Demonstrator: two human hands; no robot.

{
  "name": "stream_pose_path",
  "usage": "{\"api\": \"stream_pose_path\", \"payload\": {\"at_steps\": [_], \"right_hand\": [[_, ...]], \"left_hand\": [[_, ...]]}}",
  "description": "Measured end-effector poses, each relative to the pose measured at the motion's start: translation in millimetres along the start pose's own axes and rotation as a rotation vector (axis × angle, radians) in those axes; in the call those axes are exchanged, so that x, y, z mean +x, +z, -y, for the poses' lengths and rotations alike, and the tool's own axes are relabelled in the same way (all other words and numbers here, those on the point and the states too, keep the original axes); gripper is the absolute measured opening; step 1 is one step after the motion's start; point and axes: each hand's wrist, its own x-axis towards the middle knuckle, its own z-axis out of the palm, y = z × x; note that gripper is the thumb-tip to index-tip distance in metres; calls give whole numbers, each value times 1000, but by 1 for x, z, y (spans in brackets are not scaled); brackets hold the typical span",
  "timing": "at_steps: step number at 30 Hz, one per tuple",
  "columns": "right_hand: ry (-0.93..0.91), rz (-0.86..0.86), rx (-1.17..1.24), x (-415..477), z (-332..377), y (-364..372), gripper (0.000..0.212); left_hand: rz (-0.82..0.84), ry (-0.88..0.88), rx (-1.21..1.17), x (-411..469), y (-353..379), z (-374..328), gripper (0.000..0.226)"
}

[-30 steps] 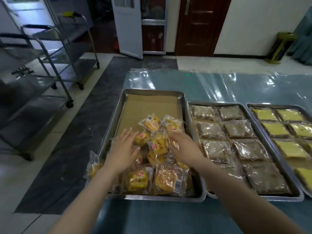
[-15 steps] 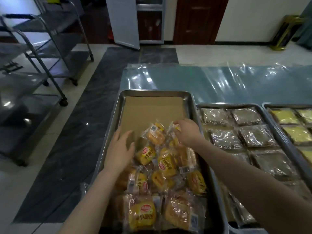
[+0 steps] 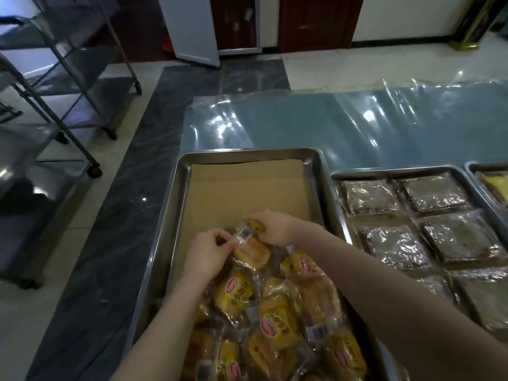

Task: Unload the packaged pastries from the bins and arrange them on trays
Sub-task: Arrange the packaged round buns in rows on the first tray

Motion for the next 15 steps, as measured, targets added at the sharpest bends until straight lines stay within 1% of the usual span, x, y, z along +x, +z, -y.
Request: {"api": "stream_pose_path", "payload": {"at_steps": [3,5,6,7,8,10,11,12,13,15], "right_hand": [[-48,17,-41,7,-9,-7,63],[-72,17,-81,12,-15,-9,69],[-74,6,-96,15,-17,-9,68],[-71,-28,-108,19,-19,-8,63],[-59,-98,-119,22,-21,-7,56],[16,-323,-169,27,-26,-6,48],[54,-418,-203,29,-29,-5,50],[70,-459,-220,31,-33,-4,55],[59,-446,-220,33,-36,-3,60],[0,-349,-239,37,-39,-1,66]], "left_hand": [[-99,-24,-118,11,-9,9,7],[-233,-78,-259,19,-18,10,7],[-320,-95,-301,25,-22,10,8],[-414,-104,-313,30,-27,9,10],[-505,-103,-313,35,-31,7,10],[-635,-71,-330,45,-35,3,7],[-666,-49,-342,49,-36,1,6],[-677,-32,-354,52,-35,1,7],[-677,-26,-368,56,-34,1,11],[-667,-47,-400,61,-30,5,18]]}}
